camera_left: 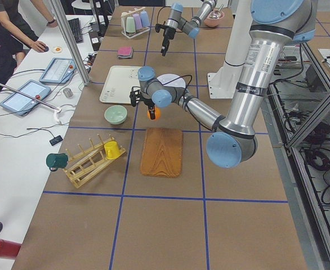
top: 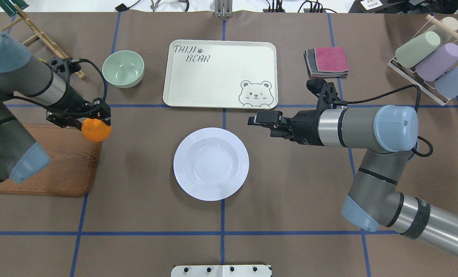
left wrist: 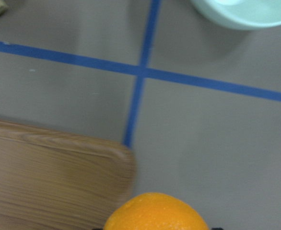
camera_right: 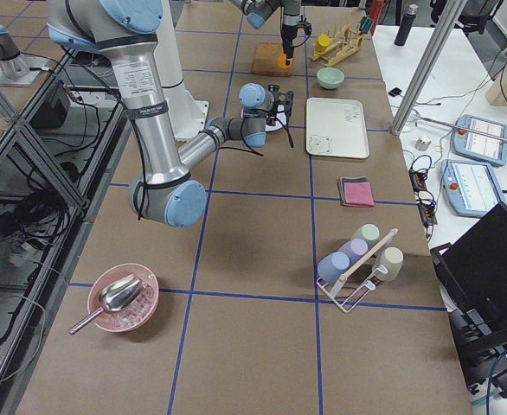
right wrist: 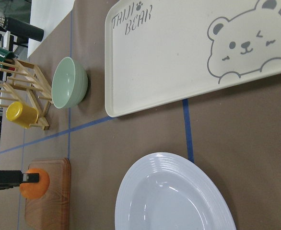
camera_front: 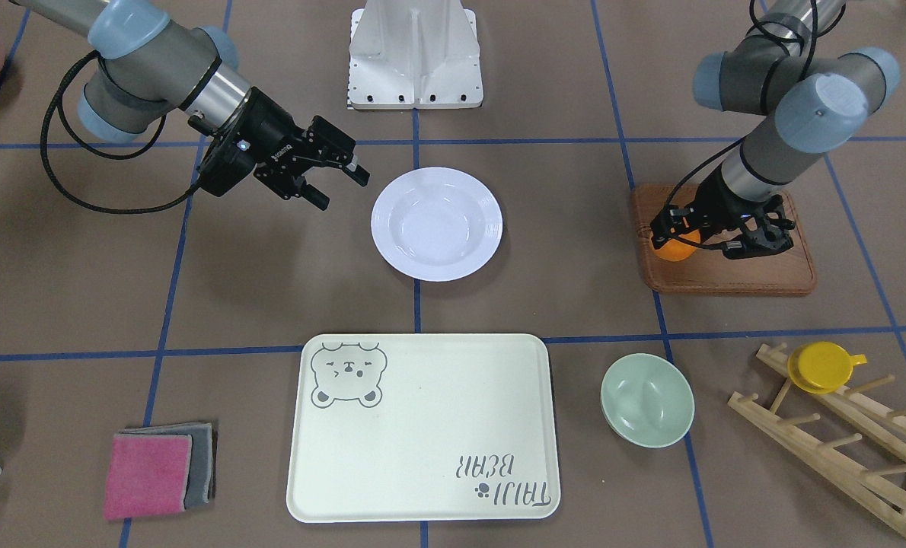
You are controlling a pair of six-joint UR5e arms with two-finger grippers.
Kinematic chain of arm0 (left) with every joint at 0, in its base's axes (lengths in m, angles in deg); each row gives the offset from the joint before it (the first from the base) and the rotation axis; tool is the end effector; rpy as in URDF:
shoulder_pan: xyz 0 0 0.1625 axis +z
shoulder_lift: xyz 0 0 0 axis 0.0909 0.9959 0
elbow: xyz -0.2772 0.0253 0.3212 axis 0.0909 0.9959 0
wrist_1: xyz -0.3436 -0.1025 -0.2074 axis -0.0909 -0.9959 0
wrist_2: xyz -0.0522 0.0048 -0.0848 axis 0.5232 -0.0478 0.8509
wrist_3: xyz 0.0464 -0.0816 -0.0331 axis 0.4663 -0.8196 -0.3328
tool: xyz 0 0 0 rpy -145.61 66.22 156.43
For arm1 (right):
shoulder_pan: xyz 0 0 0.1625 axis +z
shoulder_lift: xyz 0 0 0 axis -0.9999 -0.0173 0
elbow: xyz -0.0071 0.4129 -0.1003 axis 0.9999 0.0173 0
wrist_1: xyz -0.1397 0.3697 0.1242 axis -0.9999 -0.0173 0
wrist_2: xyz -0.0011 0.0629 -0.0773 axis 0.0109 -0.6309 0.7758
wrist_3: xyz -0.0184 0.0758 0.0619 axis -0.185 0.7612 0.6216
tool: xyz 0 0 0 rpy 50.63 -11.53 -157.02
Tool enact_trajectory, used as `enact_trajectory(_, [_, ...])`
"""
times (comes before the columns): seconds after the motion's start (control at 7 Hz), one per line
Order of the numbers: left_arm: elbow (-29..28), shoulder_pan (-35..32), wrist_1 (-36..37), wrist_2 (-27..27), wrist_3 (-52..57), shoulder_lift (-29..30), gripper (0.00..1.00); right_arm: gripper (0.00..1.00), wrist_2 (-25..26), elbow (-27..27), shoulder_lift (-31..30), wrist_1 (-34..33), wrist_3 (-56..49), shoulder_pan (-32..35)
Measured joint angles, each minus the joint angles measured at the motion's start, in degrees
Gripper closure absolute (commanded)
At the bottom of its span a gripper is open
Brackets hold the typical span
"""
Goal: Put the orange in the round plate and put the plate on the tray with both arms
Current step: 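Lift the orange with the left gripper and carry it over the white plate, then set the orange on the plate with the left gripper while the right grips the rim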
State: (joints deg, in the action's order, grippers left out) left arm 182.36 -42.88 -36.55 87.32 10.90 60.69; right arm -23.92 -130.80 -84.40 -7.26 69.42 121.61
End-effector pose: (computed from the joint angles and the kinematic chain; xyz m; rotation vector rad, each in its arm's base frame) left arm 0.3505 -0.5012 0.3540 -0.0968 0.9198 -0.1849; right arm -0.4326 -0.4062 0.2802 0.2254 -1.5619 0.2839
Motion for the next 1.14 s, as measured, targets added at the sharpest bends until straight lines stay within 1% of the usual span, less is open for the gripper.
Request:
enact_trajectory(0.29, [-0.2,5.8,3.6,-2.8,-8.5,8.1,0.23,0.00,3.1,4.5,1.6,3.7,0.1,-2.8])
enact_trajectory(0.43, [-0.7,8.7,4.0,-4.8,-11.7,10.9,0.22,0.00,4.4,5.2,1.9,4.1,0.1,-4.5])
enact_trajectory(0.71, [-3.1,14.2,3.9,-8.8,-15.7,15.1,0.20,0.00,5.0,5.5,1.4,3.7,0.0,-6.8])
enact_trajectory(0.86, [-4.4,15.7,3.6,-9.8,-16.7,16.4,0.15,0.00,5.0,5.5,0.9,3.6,0.0,-7.4])
enact_trajectory(1.0, [-5.1,16.6,3.4,-10.1,-17.1,16.9,0.02,0.00,5.1,5.7,0.5,3.6,0.0,-7.9])
enact_trajectory(1.14, [-5.3,17.1,3.2,-10.5,-17.2,17.1,0.02,0.00,5.1,5.9,0.3,3.6,0.0,-8.4])
